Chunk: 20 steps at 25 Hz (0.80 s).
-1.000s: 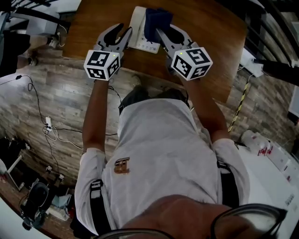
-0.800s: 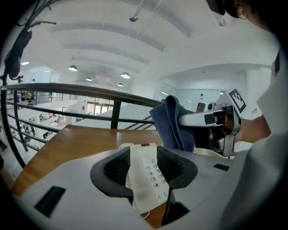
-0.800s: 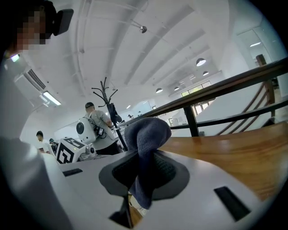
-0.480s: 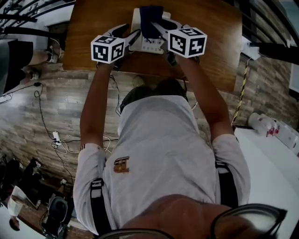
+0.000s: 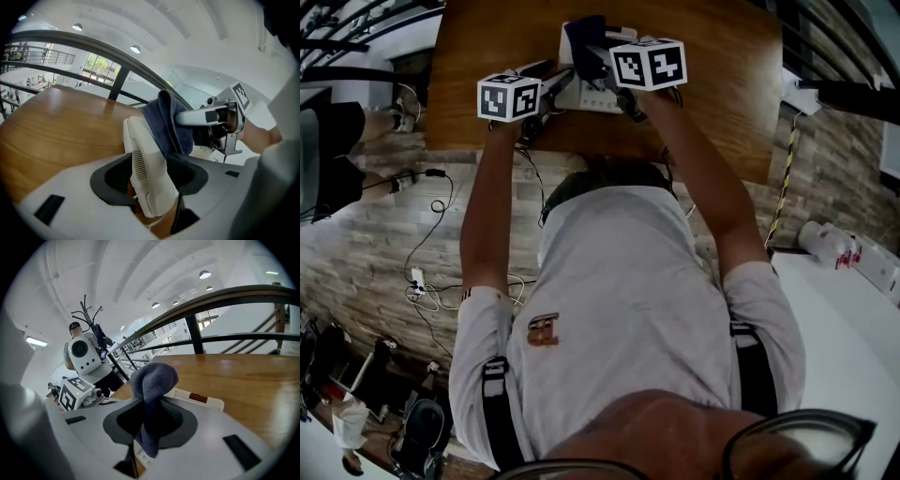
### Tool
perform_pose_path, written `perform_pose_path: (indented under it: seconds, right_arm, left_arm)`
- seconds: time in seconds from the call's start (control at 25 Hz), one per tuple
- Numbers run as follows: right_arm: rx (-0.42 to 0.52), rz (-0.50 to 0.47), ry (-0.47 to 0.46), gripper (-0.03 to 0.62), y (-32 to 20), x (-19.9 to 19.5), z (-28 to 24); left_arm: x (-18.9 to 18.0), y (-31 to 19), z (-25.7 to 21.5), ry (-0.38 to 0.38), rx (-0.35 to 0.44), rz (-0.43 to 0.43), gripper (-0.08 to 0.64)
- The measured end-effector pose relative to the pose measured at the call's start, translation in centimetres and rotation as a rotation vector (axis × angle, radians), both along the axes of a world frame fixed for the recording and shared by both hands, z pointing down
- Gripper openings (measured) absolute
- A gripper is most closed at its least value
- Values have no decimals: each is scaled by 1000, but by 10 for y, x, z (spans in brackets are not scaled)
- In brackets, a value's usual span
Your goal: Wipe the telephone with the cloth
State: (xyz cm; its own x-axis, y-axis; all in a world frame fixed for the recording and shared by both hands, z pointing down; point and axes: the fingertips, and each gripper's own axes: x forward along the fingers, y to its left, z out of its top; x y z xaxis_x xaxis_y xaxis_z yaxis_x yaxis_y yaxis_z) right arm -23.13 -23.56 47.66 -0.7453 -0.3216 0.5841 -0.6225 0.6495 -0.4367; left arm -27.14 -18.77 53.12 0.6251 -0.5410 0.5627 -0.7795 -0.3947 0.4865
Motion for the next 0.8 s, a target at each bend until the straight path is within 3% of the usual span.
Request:
perform_pose_path:
  seconds: [0.44, 0.8]
  right_arm:
    - [-59, -15, 129, 79, -22, -11, 39]
    - [-59, 67, 157, 80, -37, 42, 50]
  left_arm:
    - [2, -3, 13, 83, -12, 10, 232]
    - [15, -11, 10, 90, 20, -6, 229]
